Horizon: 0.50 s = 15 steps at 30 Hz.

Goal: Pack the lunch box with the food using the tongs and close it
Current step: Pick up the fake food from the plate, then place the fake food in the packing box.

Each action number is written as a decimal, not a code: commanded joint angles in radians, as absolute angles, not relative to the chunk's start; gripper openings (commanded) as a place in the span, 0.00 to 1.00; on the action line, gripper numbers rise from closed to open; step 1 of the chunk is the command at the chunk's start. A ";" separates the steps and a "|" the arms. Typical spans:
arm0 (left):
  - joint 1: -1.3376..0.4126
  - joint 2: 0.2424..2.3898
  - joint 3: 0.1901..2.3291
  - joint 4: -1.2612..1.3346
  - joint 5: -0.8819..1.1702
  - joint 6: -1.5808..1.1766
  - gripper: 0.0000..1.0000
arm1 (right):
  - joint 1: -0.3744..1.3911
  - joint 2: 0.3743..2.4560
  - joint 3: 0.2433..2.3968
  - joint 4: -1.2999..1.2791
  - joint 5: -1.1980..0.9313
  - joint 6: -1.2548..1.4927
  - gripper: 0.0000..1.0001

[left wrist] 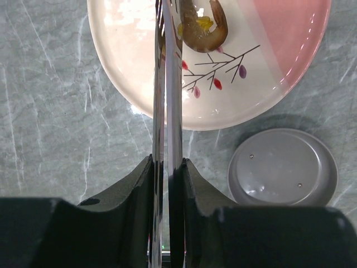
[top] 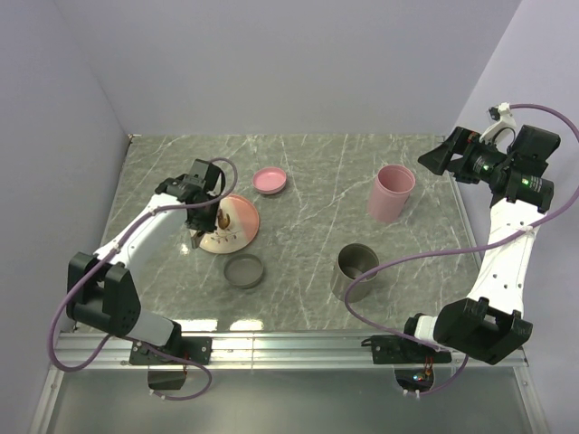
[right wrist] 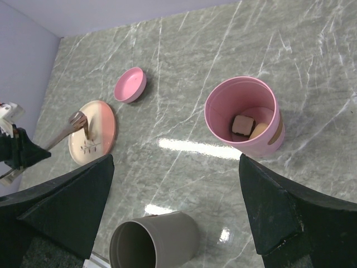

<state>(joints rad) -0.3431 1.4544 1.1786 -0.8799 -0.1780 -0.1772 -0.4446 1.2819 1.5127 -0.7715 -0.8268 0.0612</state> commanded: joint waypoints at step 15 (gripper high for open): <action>-0.347 1.333 1.261 -0.884 -0.155 -0.130 0.00 | -0.443 1.256 1.546 -0.759 -0.830 0.058 1.00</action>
<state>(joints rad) -0.3431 1.3727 1.1976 -0.8886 -0.1741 -0.1425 -0.4446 1.2819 1.5127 -0.7715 -0.8272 0.0616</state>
